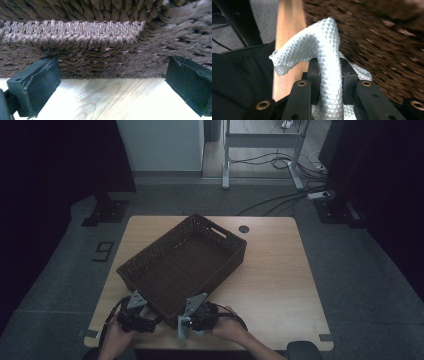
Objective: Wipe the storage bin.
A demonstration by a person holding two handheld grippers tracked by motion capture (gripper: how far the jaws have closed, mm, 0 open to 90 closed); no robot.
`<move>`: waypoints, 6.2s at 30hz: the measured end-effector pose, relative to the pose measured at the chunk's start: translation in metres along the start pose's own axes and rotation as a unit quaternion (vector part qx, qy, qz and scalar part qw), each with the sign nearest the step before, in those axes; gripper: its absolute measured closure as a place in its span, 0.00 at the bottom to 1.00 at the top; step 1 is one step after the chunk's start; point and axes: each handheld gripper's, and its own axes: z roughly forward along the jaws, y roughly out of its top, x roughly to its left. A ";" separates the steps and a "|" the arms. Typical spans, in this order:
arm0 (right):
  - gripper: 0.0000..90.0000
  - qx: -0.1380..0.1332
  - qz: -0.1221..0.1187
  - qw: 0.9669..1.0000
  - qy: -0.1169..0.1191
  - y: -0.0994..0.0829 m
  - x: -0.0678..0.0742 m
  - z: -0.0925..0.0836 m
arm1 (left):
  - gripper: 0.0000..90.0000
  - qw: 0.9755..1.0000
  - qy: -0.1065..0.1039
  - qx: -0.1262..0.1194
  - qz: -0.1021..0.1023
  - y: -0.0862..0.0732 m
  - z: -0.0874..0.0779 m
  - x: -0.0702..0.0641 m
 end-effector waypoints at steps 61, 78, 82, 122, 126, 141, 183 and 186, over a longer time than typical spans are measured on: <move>0.81 -0.004 0.123 0.985 -0.121 -0.055 -0.088 -0.056 | 0.00 1.000 -0.001 0.000 -0.001 0.000 0.000 0.000; 0.81 -0.006 0.156 0.975 -0.155 -0.071 -0.112 -0.068 | 0.00 1.000 -0.001 -0.001 -0.002 0.000 0.000 0.000; 0.81 -0.007 0.158 0.974 -0.162 -0.074 -0.117 -0.070 | 0.00 1.000 -0.001 -0.001 -0.002 0.000 0.000 0.000; 0.81 -0.009 0.227 0.943 -0.243 -0.115 -0.187 -0.101 | 0.00 1.000 -0.004 -0.001 -0.003 0.000 0.000 0.001; 0.81 -0.009 0.230 0.941 -0.249 -0.117 -0.193 -0.103 | 0.00 1.000 -0.003 -0.001 -0.003 0.000 0.000 0.001; 0.81 0.006 0.241 0.936 -0.258 -0.125 -0.206 -0.100 | 0.00 1.000 -0.003 0.000 -0.002 0.000 0.000 0.001; 0.80 0.060 0.214 0.951 -0.214 -0.123 -0.192 -0.069 | 0.00 1.000 -0.002 0.000 -0.002 0.000 0.000 0.001; 0.80 0.057 0.213 0.953 -0.207 -0.121 -0.188 -0.069 | 0.00 1.000 -0.002 0.000 -0.002 0.000 0.000 0.001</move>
